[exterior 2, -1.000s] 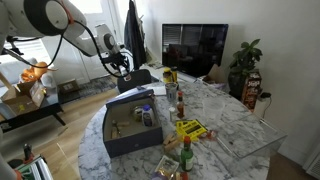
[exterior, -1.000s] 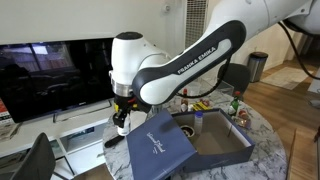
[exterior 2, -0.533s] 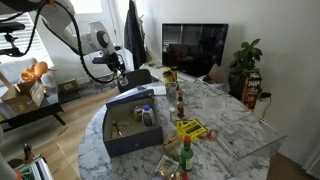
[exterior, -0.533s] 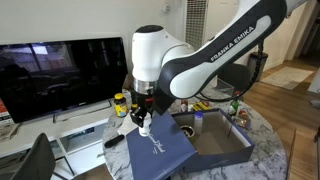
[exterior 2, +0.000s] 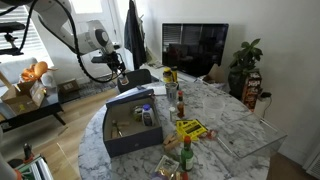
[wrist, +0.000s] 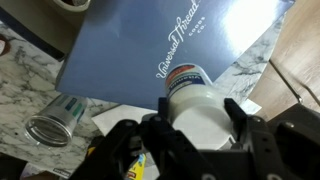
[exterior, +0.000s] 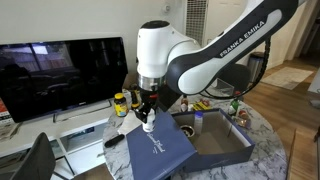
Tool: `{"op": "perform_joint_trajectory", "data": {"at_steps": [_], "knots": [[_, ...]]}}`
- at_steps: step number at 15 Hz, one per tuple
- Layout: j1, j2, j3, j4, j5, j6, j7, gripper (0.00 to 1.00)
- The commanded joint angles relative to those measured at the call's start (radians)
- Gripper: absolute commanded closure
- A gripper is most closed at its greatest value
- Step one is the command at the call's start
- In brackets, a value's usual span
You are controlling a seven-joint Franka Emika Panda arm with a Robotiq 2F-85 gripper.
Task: Put the white bottle into the box
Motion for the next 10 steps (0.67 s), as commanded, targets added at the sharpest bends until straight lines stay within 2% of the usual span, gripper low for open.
{"op": "perform_joint_trajectory", "data": {"at_steps": [1,5,8,10], "knots": [[-0.062,-0.174,-0.013,-0.146,-0.02,-0.038,0.066,0.68],[-0.16,-0.336,0.008,-0.301,0.014,-0.149,0.14,0.68],[-0.25,-0.446,0.038,-0.451,0.11,-0.229,0.115,0.68],[-0.299,-0.513,0.043,-0.563,0.152,-0.238,0.155,0.68]]}}
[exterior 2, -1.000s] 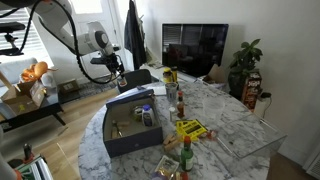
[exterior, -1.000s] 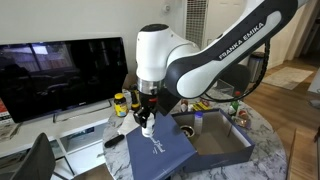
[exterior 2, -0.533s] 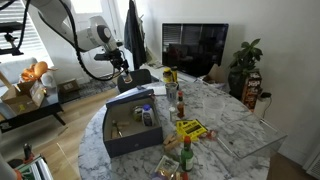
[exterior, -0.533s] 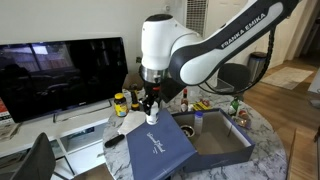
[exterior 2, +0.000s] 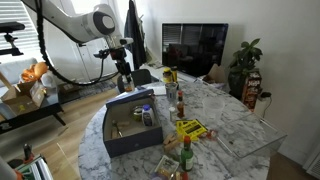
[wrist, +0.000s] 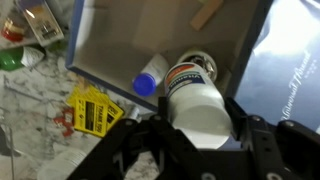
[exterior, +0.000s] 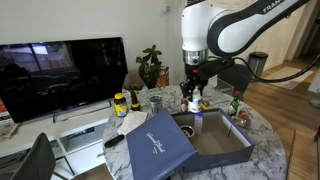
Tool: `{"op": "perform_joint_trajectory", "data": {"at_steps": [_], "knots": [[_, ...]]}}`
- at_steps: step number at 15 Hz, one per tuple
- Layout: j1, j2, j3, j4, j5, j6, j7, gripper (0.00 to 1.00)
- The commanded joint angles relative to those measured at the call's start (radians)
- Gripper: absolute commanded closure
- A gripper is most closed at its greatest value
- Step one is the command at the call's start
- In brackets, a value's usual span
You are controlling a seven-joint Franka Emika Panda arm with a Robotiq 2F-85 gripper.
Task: Put the white bottle into the box
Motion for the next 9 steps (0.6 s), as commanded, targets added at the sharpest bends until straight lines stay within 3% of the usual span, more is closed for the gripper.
{"op": "perform_joint_trajectory", "data": {"at_steps": [1,3,6,7,9], "knots": [[-0.098,-0.162,0.031,-0.253,0.053,0.019,0.096,0.68],[-0.15,-0.214,0.027,-0.371,0.069,0.081,0.149,0.68],[-0.237,-0.27,0.002,-0.555,0.102,0.263,0.169,0.68],[-0.225,-0.189,0.042,-0.416,0.075,0.159,0.146,0.43],[-0.266,-0.218,0.032,-0.506,0.086,0.239,0.145,0.43]]}}
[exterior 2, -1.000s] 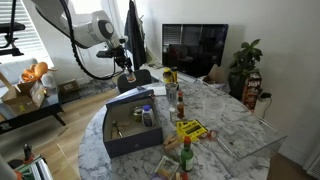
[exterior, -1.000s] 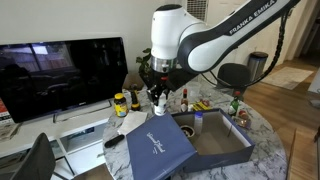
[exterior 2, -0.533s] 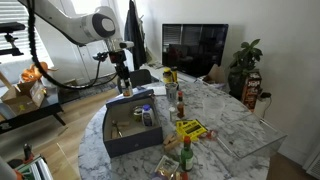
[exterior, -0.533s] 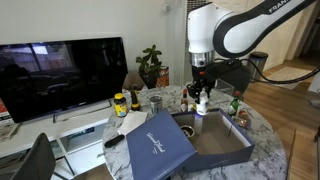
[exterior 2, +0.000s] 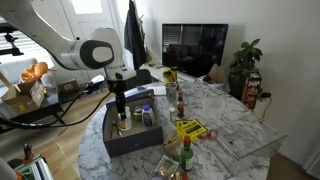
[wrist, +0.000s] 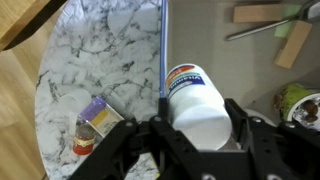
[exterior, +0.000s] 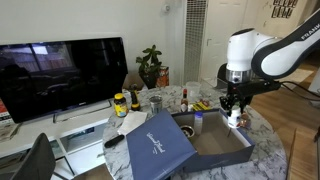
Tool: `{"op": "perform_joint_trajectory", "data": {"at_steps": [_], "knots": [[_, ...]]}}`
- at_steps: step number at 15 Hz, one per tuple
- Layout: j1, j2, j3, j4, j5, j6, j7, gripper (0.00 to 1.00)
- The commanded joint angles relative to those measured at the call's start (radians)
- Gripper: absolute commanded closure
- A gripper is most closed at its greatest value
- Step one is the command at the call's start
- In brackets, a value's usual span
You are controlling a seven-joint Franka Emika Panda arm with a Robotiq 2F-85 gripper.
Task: Put the white bottle into the box
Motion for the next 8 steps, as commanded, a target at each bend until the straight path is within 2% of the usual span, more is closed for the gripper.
{"op": "perform_joint_trajectory", "data": {"at_steps": [1,2,4,8], "knots": [[-0.042,-0.009,0.036,-0.016,0.012,0.008,-0.008,0.43],[-0.043,-0.016,0.036,-0.021,0.015,0.01,-0.008,0.68],[-0.056,0.024,0.089,0.041,-0.079,0.063,0.096,0.68],[-0.06,0.139,0.123,0.149,-0.164,0.128,0.145,0.68]]}}
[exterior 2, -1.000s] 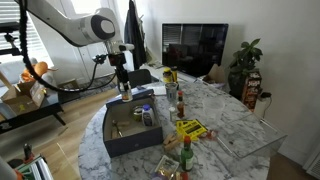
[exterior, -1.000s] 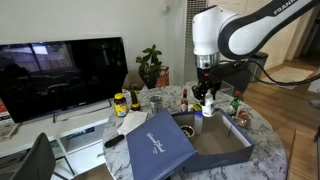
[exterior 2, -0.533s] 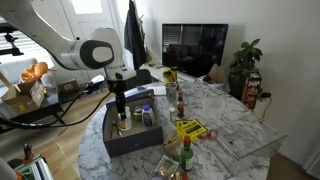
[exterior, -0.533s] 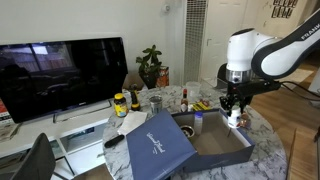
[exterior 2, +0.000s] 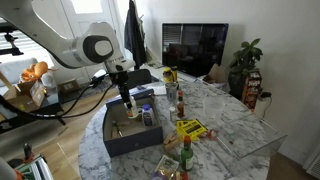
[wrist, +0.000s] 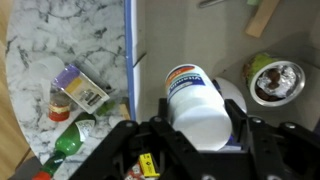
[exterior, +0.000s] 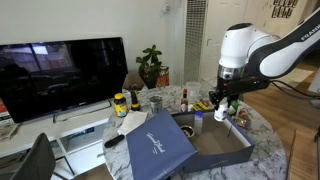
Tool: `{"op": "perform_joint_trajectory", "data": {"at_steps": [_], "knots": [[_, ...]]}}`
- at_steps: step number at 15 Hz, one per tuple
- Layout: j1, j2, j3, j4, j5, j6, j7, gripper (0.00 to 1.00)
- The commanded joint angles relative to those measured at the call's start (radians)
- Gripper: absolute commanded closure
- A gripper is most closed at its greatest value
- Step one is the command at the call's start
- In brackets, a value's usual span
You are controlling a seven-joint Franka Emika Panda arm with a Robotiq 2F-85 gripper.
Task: Put the white bottle into the box
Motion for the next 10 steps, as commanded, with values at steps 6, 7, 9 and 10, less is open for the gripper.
{"op": "perform_joint_trajectory", "data": {"at_steps": [6,7,9,10], "knots": [[-0.019,0.179,-0.047,0.095,-0.086,0.018,-0.034,0.68],[-0.019,0.209,-0.054,0.098,-0.03,0.095,-0.099,0.68],[-0.019,0.267,-0.065,0.116,0.024,0.168,-0.18,0.68],[-0.02,0.283,-0.069,0.111,0.06,0.195,-0.225,0.68]]}}
